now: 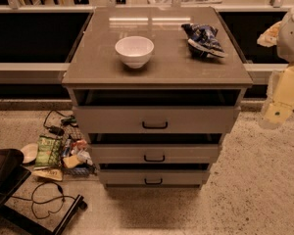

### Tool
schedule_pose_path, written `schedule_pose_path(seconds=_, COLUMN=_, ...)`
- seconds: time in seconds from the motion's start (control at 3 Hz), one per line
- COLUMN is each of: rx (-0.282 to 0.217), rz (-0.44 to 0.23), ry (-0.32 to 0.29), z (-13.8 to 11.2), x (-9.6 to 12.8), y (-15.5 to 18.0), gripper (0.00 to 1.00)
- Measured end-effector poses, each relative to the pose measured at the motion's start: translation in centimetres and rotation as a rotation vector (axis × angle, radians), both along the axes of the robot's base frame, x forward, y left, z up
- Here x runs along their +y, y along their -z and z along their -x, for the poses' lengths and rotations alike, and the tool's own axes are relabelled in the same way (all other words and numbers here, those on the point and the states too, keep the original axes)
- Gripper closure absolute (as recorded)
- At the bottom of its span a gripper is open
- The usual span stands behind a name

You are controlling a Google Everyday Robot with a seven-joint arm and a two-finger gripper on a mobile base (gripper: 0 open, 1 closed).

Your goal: Open bottom drawer

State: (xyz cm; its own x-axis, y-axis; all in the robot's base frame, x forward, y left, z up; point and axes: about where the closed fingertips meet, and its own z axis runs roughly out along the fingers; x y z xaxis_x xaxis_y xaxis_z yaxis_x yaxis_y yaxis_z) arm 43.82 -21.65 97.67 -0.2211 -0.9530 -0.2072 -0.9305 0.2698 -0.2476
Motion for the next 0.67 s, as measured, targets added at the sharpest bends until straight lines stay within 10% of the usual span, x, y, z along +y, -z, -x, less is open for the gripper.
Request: schedule_pose_path(seconds=0.67, rx=0.005, rz=-0.016, ry=0.009, z=0.1, x=0.3, y=3.1, gripper=0.00)
